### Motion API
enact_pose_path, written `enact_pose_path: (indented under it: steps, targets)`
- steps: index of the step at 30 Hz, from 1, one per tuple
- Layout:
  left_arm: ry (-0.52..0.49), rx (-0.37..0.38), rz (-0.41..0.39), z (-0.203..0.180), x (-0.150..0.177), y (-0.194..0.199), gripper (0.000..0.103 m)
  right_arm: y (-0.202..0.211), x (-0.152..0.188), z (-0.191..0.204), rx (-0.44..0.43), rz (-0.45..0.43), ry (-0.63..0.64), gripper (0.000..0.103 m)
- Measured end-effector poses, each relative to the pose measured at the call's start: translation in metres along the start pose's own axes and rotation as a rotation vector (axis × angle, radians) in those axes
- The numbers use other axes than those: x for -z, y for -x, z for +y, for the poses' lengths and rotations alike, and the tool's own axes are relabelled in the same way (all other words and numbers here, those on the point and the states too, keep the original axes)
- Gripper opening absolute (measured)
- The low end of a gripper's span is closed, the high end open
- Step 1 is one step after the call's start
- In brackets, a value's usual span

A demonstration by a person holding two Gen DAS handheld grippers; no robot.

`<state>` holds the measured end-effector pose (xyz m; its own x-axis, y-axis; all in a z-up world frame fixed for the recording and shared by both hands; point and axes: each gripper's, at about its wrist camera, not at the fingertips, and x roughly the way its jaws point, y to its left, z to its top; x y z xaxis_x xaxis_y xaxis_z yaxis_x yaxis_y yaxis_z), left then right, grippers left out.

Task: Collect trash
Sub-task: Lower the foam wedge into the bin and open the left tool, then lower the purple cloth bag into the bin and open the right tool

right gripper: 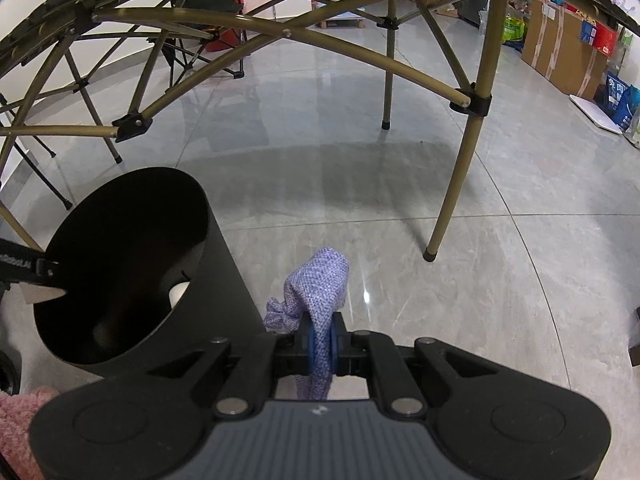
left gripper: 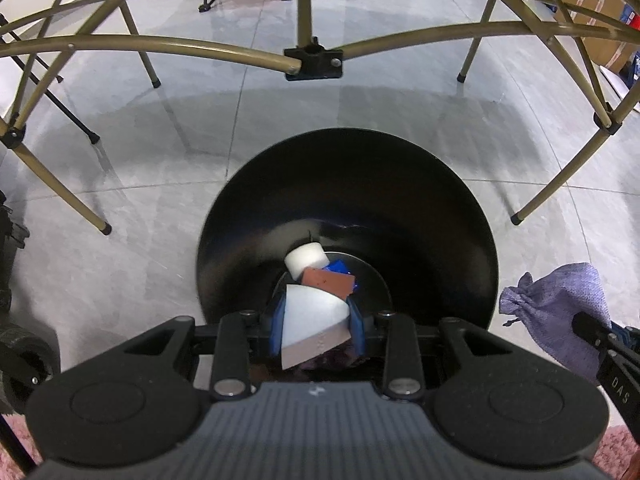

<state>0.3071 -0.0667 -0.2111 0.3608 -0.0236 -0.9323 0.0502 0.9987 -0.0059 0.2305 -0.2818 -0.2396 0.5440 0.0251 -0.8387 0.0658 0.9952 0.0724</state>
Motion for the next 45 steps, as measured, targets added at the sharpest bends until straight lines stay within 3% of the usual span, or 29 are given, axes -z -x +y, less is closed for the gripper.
enact_pose_path:
  steps: [20, 23, 25, 26, 30, 45]
  targets:
    - [-0.025, 0.025, 0.073, -0.036, -0.005, -0.025, 0.034, -0.007, 0.003, -0.012, 0.006, 0.015, -0.011, 0.007]
    - [-0.023, 0.017, 0.074, -0.036, -0.006, -0.026, 0.046, -0.007, 0.003, -0.014, 0.005, 0.015, -0.015, 0.007]
    - [-0.019, 0.014, 0.069, -0.038, -0.007, -0.025, 0.075, -0.007, 0.003, -0.014, 0.004, 0.017, -0.016, 0.007]
    - [-0.018, 0.009, 0.066, -0.038, -0.006, -0.024, 0.082, -0.008, 0.003, -0.014, 0.003, 0.018, -0.016, 0.007]
    - [-0.025, 0.009, 0.074, -0.041, -0.006, -0.025, 0.1, -0.007, 0.003, -0.014, 0.0, 0.017, -0.015, 0.008]
    - [-0.021, -0.012, 0.112, -0.039, -0.003, -0.03, 0.103, -0.006, 0.003, -0.013, -0.004, 0.016, -0.01, 0.008]
